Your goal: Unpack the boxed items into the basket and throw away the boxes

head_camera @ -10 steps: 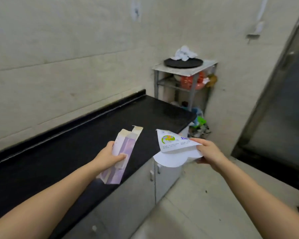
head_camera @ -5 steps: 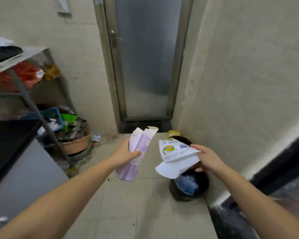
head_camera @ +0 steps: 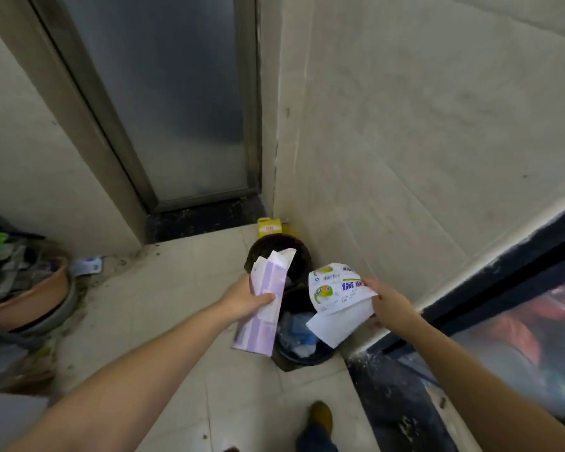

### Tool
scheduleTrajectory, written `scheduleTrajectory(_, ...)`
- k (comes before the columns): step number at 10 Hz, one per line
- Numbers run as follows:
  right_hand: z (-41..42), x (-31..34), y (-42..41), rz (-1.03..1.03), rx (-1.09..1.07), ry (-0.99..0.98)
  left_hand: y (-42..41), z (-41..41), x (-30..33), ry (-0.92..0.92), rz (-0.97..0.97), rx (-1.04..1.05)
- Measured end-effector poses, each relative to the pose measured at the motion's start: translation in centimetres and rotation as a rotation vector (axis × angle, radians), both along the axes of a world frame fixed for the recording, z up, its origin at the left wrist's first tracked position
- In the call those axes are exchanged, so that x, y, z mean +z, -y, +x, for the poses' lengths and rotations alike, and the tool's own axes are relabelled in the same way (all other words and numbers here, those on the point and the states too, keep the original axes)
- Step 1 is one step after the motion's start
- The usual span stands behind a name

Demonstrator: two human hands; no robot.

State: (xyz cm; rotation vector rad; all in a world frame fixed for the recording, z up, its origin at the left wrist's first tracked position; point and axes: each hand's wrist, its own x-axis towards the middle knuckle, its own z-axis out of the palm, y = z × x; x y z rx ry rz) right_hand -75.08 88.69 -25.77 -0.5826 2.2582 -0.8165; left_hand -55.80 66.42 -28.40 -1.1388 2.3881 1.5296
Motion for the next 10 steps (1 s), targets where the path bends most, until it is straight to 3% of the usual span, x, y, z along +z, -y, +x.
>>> scheduleTrajectory(2, -7.3, -11.5, 2.4, 0.21, 0.127, 0.101, -1.3, -6.6, -10.9, 0.079, 0.069, 0.149)
scheduleTrajectory(3, -9.7, -19.6, 4.0, 0.299, 0.124, 0.099, -1.9, -10.0, -19.4, 0.213, 0.093, 0.207)
scheduleTrajectory(6, -8.8, -46.7, 8.2, 0.473, 0.364, 0.006, -3.2, -17.4, -45.9, 0.418, 0.109, 0.25)
scheduleTrajectory(7, -7.6, -51.3, 7.2, 0.581, 0.468, 0.056, -4.0, -16.9, -51.0, 0.495, 0.247, 0.285)
scheduleTrajectory(8, -7.7, -52.7, 6.3, 0.626, 0.547, 0.158, -4.1, -16.0, -52.8, 0.536, 0.426, 0.289)
scheduleTrajectory(10, -10.2, -45.2, 8.4, 0.662, 0.605, 0.157, -0.3, -15.2, -44.5, 0.502, 0.4, 0.286)
